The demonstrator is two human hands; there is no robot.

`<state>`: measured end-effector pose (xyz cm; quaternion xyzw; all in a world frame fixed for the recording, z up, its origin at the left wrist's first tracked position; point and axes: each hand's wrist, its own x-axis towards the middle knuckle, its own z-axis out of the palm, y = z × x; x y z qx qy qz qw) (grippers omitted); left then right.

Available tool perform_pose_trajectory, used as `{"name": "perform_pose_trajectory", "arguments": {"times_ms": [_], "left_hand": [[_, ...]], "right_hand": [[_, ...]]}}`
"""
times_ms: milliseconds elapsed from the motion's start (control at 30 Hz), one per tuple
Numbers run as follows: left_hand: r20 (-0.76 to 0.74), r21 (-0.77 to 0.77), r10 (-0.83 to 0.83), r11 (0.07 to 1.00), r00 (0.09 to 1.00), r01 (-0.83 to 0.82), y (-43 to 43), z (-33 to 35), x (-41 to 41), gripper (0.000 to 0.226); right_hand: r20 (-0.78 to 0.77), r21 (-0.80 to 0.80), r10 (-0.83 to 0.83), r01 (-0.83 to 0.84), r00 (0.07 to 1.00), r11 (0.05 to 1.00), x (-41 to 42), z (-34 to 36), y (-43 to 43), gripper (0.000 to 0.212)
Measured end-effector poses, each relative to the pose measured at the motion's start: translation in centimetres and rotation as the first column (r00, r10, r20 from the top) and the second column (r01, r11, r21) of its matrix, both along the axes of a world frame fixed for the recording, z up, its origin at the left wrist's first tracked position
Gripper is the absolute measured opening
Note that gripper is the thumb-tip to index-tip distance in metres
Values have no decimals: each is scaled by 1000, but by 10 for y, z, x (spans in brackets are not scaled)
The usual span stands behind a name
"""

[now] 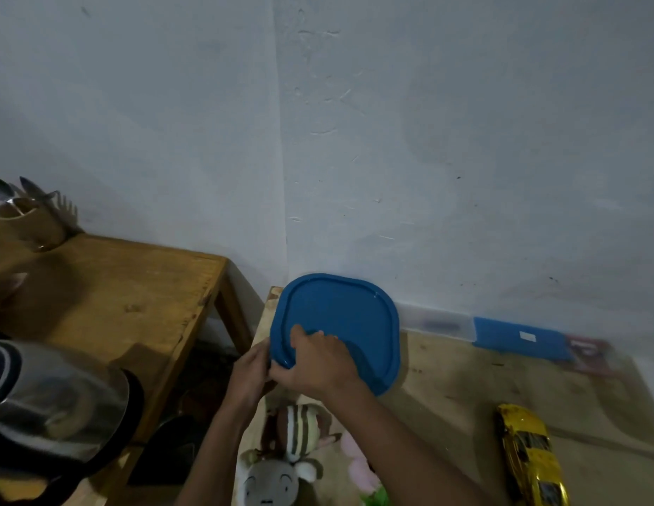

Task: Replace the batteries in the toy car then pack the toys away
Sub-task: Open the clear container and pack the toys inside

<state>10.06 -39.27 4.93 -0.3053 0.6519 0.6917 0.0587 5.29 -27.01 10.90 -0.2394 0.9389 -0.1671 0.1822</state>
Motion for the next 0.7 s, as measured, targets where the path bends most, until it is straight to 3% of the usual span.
{"name": "perform_pose_trajectory", "arguments": {"times_ms": [133,300,467,633,700], "left_hand": [[5,46,113,993,994,-113,12,-5,-2,22],[1,-77,195,978,981,-194,22,-5,-7,25],[-23,-225,209,952,978,-209,30,-7,-9,39],[-9,-245,226,944,974,-221,32,-7,-12,37],[-24,-252,223,942,975,-221,34,-7,-12,34]], "right_hand": [[-77,-147,-42,30,996,989,0,29,21,38],[-177,-369,-243,165,954,915,-5,73,57,21],[-230,-304,-348,273,909,913,-9,84,104,11],[-271,-395,-498,377,823,838,22,74,155,8],[-338,-416,-520,371,785,830,34,52,172,16]]}}
